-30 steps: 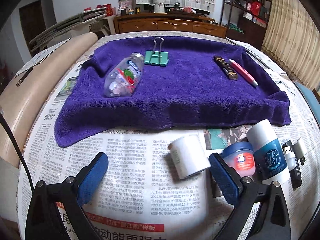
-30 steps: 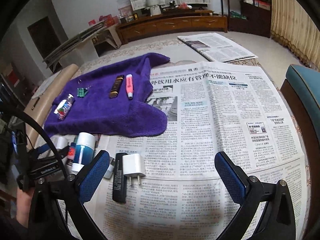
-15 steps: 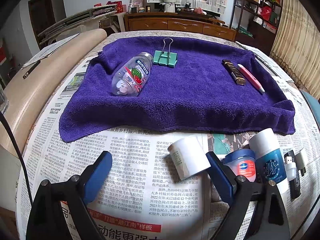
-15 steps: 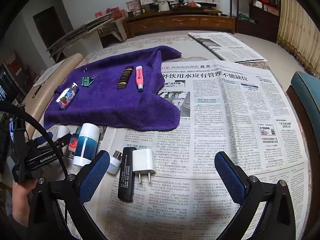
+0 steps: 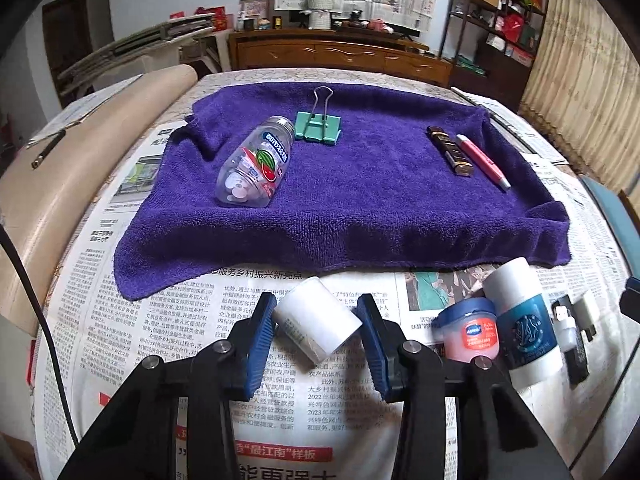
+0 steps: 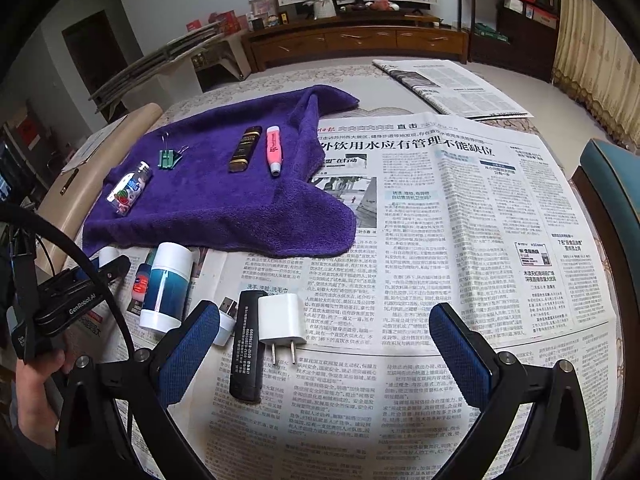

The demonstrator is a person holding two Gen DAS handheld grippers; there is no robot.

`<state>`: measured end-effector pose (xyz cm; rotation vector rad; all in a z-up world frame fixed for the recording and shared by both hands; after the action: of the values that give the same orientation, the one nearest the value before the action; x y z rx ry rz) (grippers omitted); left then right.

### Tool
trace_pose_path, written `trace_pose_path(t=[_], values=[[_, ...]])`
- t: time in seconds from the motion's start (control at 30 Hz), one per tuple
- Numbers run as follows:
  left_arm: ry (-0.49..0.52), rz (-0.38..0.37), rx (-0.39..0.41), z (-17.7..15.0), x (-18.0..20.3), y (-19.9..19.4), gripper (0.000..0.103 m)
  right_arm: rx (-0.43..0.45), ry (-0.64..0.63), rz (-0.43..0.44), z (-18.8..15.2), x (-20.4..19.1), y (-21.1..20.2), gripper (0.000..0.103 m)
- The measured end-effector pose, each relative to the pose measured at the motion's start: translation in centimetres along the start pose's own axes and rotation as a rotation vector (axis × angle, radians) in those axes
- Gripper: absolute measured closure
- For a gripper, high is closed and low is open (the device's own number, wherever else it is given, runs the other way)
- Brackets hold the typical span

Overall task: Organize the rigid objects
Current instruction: 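Grasp the white cylindrical tube with the left gripper, then hold the white tube in the left gripper while the right gripper grasps the white charger plug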

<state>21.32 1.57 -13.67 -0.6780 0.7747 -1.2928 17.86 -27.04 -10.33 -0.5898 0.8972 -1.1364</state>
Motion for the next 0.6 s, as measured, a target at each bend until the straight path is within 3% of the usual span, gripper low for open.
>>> trace_pose_path(t=[0.27, 0.6], values=[[-0.003, -0.030, -0.004, -0.7, -0.7, -0.6, 0.063, 0.000, -0.007, 0.014, -0.1, 0.1, -0.5, 0.000], [0.013, -0.024, -0.003, -0.8, -0.6, -0.7, 0.063, -0.088, -0.102, 0.003, -1.9, -1.3, 1.3, 0.000]])
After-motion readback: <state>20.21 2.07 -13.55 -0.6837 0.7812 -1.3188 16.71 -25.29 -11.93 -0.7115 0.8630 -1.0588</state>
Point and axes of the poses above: each gripper's, at about its wrist camera, not at the fingertips, and y roughly the way its jaws point, x to its right, z to its top, the point moved 1 cm from there along y, roughly the way its jaws point, and after that the axes turned 12 degrees about z, right-handed, at the moved point
